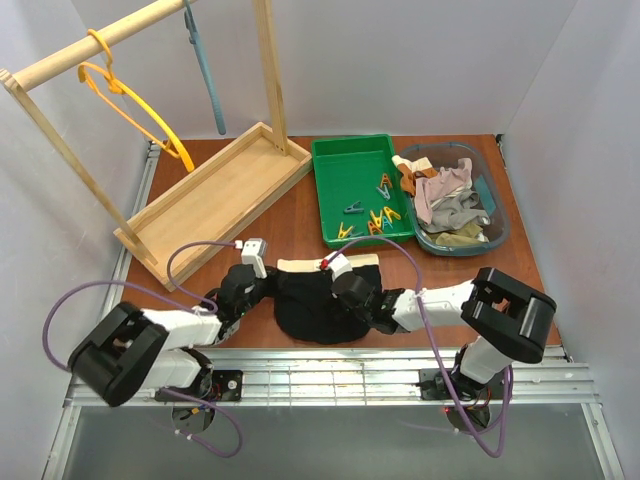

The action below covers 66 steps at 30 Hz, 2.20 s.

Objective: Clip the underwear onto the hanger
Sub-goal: Adjust the underwear at the center of the board.

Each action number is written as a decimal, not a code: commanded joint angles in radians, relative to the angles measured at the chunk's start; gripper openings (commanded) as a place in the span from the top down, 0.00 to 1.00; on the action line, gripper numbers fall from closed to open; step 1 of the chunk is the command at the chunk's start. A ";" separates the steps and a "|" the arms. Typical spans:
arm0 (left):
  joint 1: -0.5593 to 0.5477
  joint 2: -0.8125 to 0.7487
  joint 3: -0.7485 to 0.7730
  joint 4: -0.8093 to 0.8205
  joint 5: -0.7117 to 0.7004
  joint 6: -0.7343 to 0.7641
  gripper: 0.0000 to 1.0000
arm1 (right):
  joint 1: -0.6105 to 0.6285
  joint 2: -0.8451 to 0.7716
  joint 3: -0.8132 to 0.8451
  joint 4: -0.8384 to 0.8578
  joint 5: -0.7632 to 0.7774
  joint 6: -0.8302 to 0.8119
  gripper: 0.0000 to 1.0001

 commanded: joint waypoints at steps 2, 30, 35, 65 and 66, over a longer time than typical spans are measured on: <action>-0.002 0.146 0.098 0.036 -0.066 0.052 1.00 | 0.003 -0.043 -0.062 0.005 0.018 0.062 0.99; -0.277 -0.047 -0.075 -0.141 -0.309 -0.203 1.00 | -0.060 0.210 0.117 0.005 -0.123 0.027 0.99; -0.289 -0.136 -0.089 -0.189 -0.362 -0.218 1.00 | -0.029 0.320 0.197 0.084 -0.309 0.000 0.99; -0.346 0.042 -0.144 0.010 -0.422 -0.246 1.00 | -0.212 0.377 0.353 0.009 -0.447 -0.211 0.99; -0.352 0.039 -0.139 0.013 -0.425 -0.241 1.00 | -0.213 0.388 0.381 0.005 -0.452 -0.227 0.99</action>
